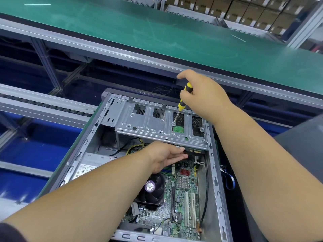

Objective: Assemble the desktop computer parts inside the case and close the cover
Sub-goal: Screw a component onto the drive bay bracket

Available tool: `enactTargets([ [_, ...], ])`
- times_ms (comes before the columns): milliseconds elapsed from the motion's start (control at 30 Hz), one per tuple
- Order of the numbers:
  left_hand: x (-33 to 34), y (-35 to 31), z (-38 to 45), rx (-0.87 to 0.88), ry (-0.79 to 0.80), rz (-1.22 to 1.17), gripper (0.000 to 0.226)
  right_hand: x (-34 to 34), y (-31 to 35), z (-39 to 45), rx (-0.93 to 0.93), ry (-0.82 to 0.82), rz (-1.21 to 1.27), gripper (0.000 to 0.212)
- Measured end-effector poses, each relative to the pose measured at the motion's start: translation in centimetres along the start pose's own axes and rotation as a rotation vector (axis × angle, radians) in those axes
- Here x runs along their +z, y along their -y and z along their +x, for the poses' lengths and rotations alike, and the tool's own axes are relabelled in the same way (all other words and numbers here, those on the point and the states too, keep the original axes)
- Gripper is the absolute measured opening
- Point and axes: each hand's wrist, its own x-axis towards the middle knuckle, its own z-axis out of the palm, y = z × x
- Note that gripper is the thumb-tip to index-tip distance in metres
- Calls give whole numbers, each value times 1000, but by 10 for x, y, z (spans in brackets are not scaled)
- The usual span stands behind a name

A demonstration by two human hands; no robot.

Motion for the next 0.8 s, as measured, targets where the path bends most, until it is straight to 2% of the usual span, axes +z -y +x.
enactTargets([
  [133, 0, 1, 1, -5, 1, -9, 11, 2, 0, 0, 14, -22, -129, 22],
  [200, 0, 2, 1, -10, 0, -25, 12, 3, 0, 1, 30, -27, -151, 25],
  [367, -1, 2, 1, -25, 9, -58, 11, 1, -1, -2, 5, 0, 23, 41],
  [533, -1, 2, 2, -35, 14, -61, 11, 2, -1, -3, 46, -48, -129, 32],
  [667, -1, 2, 2, -35, 15, -63, 13, 1, -4, -3, 45, -21, -7, 35],
  [800, -1, 2, 2, -40, 16, -62, 16, -1, -2, -4, 20, -63, -69, 30],
])
